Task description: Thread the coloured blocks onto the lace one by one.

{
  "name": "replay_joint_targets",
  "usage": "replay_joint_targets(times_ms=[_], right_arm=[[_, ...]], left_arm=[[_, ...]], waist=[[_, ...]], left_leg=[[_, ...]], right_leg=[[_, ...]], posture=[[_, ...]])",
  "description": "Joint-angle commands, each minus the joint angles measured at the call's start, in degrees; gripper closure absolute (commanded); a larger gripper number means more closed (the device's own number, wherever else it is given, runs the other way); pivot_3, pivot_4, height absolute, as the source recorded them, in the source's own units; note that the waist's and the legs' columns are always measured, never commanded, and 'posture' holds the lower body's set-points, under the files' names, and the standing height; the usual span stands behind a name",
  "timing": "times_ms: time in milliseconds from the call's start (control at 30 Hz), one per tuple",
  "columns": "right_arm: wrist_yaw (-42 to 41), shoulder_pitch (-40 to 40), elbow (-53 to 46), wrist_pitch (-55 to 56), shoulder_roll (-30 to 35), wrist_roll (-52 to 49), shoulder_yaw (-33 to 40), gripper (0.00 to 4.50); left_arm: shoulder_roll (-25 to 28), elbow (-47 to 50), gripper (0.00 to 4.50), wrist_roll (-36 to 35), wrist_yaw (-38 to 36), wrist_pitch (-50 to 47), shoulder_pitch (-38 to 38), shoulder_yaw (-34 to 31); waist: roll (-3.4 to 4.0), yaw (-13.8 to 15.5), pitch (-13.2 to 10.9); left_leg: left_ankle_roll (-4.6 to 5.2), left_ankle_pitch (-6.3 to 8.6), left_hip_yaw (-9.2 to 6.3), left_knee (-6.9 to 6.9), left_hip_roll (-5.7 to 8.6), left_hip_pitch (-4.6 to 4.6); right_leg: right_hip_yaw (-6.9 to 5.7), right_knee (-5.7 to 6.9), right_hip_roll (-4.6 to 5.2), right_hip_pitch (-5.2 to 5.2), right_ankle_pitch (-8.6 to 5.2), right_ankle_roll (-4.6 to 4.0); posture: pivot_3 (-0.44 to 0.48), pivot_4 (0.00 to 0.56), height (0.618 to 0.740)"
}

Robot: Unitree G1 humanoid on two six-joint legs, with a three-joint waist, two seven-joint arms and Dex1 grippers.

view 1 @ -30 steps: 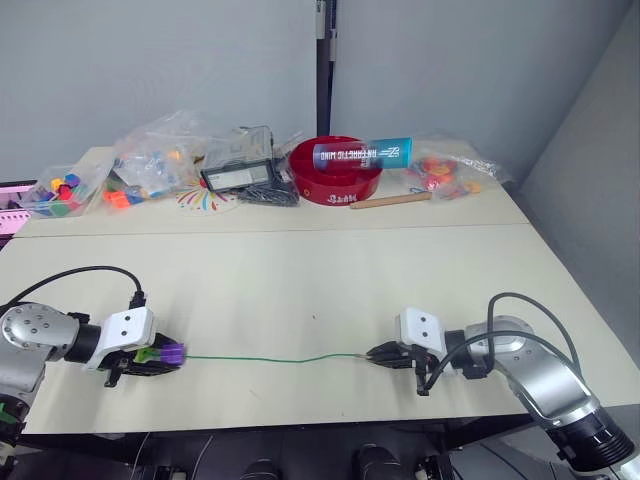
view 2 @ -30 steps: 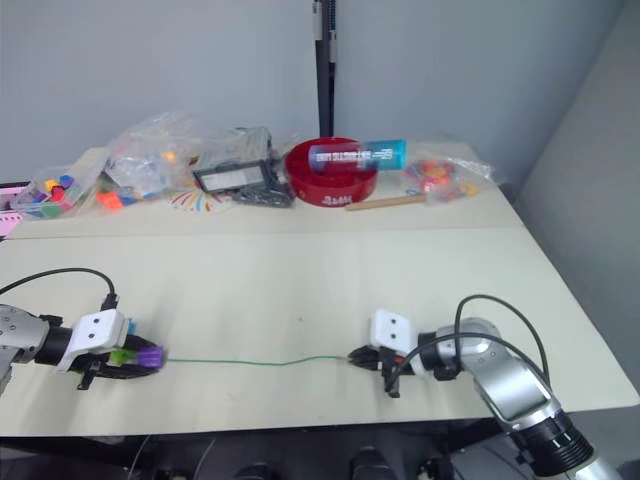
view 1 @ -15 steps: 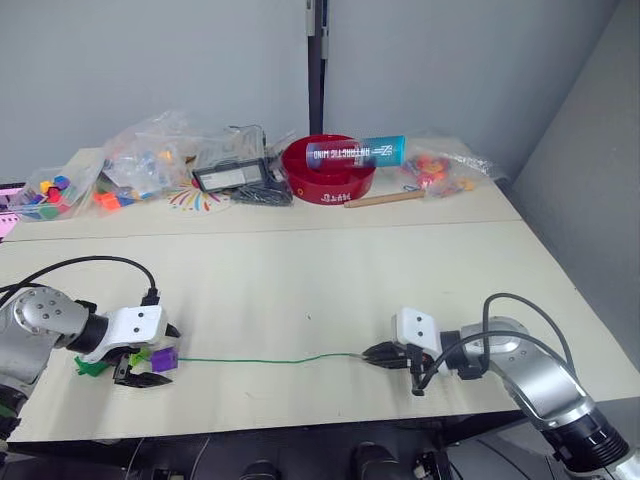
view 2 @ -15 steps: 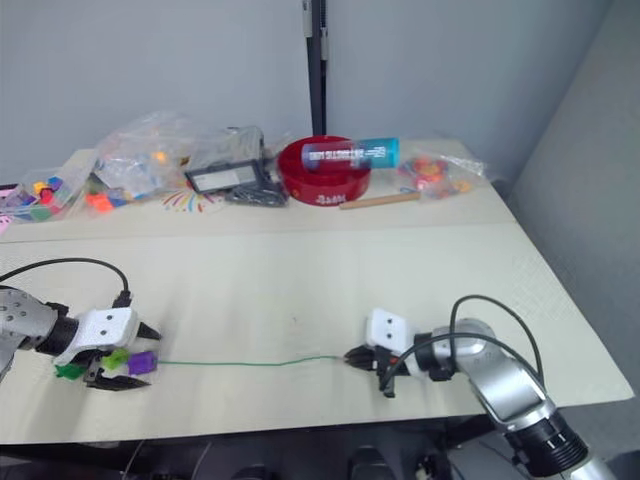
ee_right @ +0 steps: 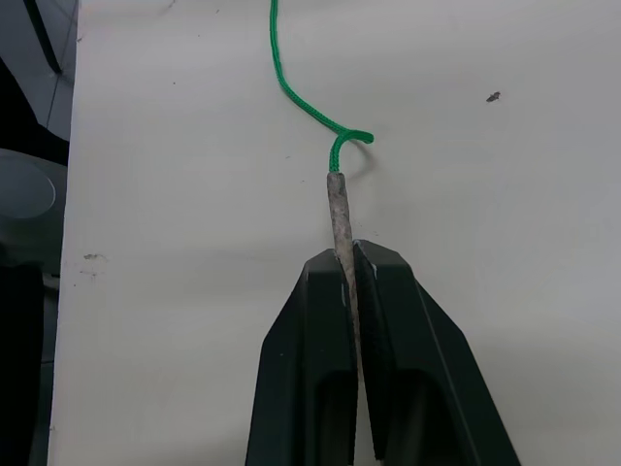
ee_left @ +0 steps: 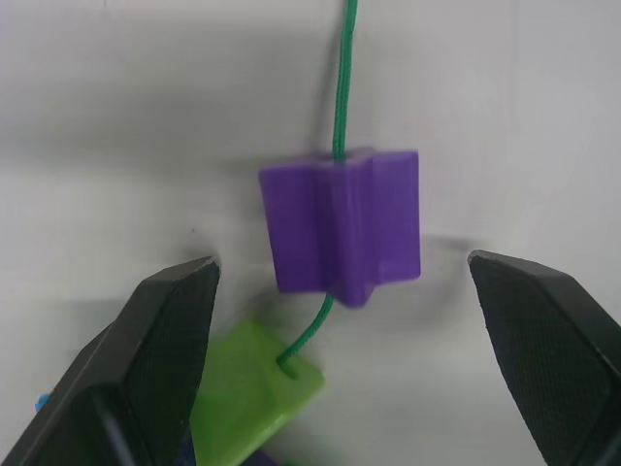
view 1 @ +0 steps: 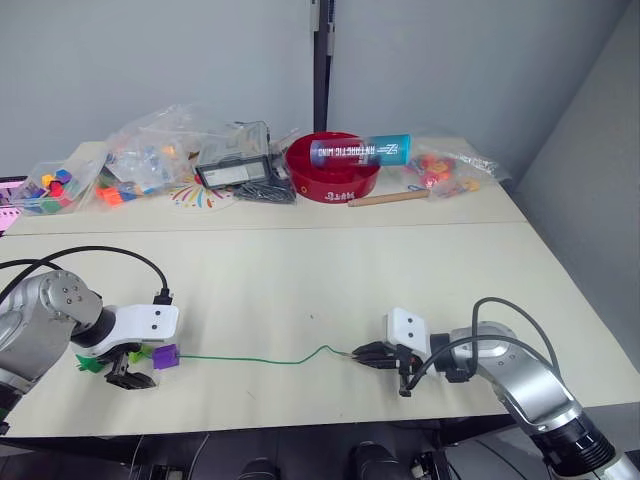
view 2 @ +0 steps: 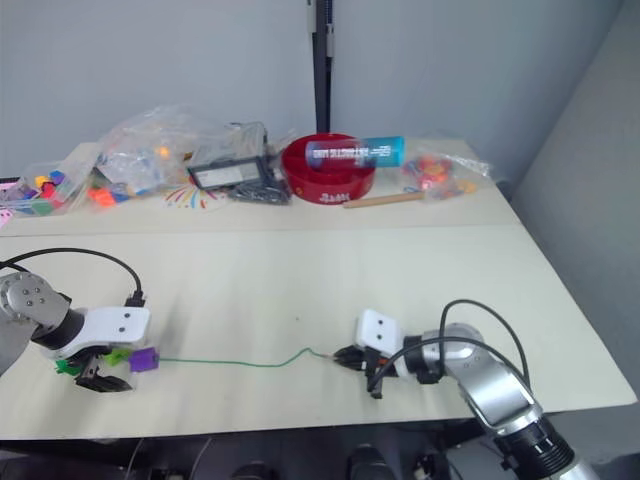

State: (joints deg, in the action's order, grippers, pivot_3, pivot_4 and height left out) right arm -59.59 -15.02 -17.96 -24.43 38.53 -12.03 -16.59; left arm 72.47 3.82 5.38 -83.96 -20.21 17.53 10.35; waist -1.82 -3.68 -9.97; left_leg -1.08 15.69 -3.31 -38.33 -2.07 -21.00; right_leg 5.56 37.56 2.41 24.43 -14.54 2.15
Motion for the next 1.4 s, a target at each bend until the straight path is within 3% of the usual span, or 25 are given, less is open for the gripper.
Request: replay_joint_targets(times_ms=[33,500,733,1067,1400], right_arm=[[0.58,0.11,-2.25,-0.56,-0.03,-0.54,0.53,4.5],[1.84,0.31,-2.32,-0.77,-0.16,-0.59,0.29,4.5],[2.25,0.34,-2.73,-1.31,-0.11,-0.76,0.43,4.5],[1.89,1.07,-2.21,-0.92,1.4,-0.87,1.69,4.5],[0.06,5.55,-0.07,-1.02,8.3,-2.29,8.8,4.5]], left_arm=[[1.59,2.62,0.19,1.98,-0.02,-3.07,1.63,0.4],[-2.17,9.92,0.19,4.74,0.66,-16.78,3.84,6.37],[-2.15,10.25,0.19,6.29,0.64,-17.72,3.46,8.4],[-1.72,10.0,3.11,6.92,0.09,-15.88,3.52,8.76],[-1.65,9.26,3.11,6.99,0.04,-12.44,3.23,8.4]], waist=[[-0.01,-0.16,0.0],[-0.02,-0.12,-0.01],[-0.01,0.02,-0.01],[-0.01,-0.15,-0.01],[-0.01,-0.08,-0.01]], left_leg=[[0.0,0.0,0.0,0.0,0.0,0.0],[0.0,0.0,-0.01,-0.02,0.02,-0.01],[0.0,0.0,0.01,-0.04,0.04,0.07],[0.0,0.0,0.02,-0.04,0.04,0.12],[0.0,0.0,0.02,-0.04,0.06,0.09]], right_leg=[[0.0,0.0,0.0,0.0,0.0,0.0],[0.01,0.01,0.01,-0.02,0.0,0.0],[0.02,0.03,0.04,-0.08,0.0,0.0],[0.03,0.06,0.03,-0.09,0.0,0.0],[0.04,0.03,0.05,-0.1,0.0,0.0]], posture=[[0.0,0.15,0.74],[0.0,0.15,0.74],[0.0,0.15,0.74],[0.0,0.15,0.74],[0.0,0.15,0.74]])
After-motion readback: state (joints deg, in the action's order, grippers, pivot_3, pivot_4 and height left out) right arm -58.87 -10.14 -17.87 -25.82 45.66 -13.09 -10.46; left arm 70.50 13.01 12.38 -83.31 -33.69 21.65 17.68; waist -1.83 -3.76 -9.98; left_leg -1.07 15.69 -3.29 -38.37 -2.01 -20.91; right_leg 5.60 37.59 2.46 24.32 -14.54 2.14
